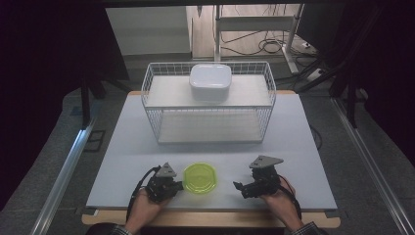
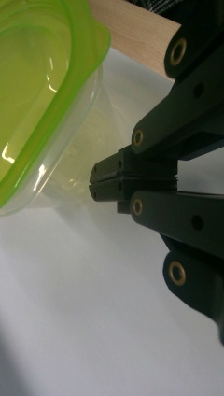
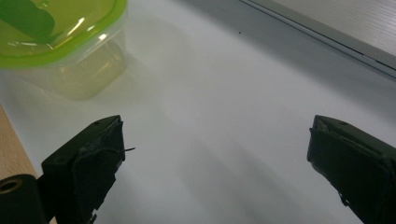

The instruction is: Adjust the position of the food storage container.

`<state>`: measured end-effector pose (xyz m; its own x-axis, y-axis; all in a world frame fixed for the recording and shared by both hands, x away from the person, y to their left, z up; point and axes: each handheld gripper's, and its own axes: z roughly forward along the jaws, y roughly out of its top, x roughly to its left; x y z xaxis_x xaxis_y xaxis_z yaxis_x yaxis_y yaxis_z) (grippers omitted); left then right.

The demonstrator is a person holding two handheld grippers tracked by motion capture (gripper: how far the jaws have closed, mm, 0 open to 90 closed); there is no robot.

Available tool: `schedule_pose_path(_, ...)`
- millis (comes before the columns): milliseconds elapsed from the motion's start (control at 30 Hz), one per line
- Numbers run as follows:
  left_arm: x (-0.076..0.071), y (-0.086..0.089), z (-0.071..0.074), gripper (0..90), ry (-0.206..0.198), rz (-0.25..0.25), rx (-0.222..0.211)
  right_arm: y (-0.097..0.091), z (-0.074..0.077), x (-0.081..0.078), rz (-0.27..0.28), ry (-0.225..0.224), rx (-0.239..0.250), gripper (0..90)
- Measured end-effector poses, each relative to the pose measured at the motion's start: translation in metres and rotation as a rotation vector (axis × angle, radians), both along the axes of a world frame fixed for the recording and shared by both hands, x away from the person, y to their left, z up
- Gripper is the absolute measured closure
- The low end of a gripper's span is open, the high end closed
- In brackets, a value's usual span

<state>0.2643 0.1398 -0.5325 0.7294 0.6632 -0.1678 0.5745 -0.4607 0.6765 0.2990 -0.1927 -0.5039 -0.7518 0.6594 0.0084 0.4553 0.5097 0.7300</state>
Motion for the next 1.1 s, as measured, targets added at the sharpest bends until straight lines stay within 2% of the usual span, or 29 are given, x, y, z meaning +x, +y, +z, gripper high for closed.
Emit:
schedule_pose_path(233, 0.002, -0.021, 0.000, 89.8, -0.009, -0.049, 0.004, -0.003, -0.001, 0.002, -0.009, 0.004, 0.004, 4.3)
schedule_pose_path(367, 0.002, -0.036, 0.000, 89.8, -0.035, -0.074, 0.021, -0.004, -0.001, 0.004, -0.015, 0.009, 0.007, 4.3)
schedule_pose_path(533, 0.000, -0.033, 0.003, 85.7, -0.051, -0.061, 0.022, -0.007, 0.000, 0.004, -0.019, 0.007, 0.012, 4.3)
schedule_pose_path(567, 0.000, -0.030, 0.005, 82.3, -0.062, -0.051, 0.020, -0.007, 0.000, 0.004, -0.019, 0.007, 0.013, 4.3)
schedule_pose_path(600, -0.002, -0.024, 0.010, 73.1, -0.084, -0.035, 0.023, -0.008, 0.000, 0.004, -0.022, 0.005, 0.015, 4.3)
schedule_pose_path(633, -0.002, -0.024, 0.010, 68.1, -0.084, -0.035, 0.023, -0.008, 0.000, 0.004, -0.022, 0.005, 0.015, 4.3)
schedule_pose_path(667, -0.004, -0.021, 0.013, 68.1, -0.100, -0.022, 0.023, -0.009, 0.001, 0.004, -0.023, 0.005, 0.017, 4.3)
schedule_pose_path(700, -0.005, -0.016, 0.016, 62.0, -0.113, -0.008, 0.020, -0.009, 0.001, 0.005, -0.024, 0.006, 0.019, 4.3)
schedule_pose_path(833, -0.011, -0.003, 0.023, 43.1, -0.132, 0.009, -0.011, -0.010, 0.001, 0.005, -0.028, 0.005, 0.028, 4.3)
schedule_pose_path(867, -0.015, 0.005, 0.024, 34.7, -0.143, 0.015, -0.027, -0.010, 0.001, 0.005, -0.032, 0.004, 0.041, 4.2)
schedule_pose_path(1033, -0.021, 0.016, 0.027, 22.3, -0.164, 0.032, -0.070, -0.011, 0.003, 0.004, -0.034, 0.004, 0.062, 3.9)
schedule_pose_path(1100, -0.025, 0.019, 0.027, 13.6, -0.182, 0.040, -0.051, -0.010, 0.003, 0.004, -0.038, 0.002, 0.071, 3.6)
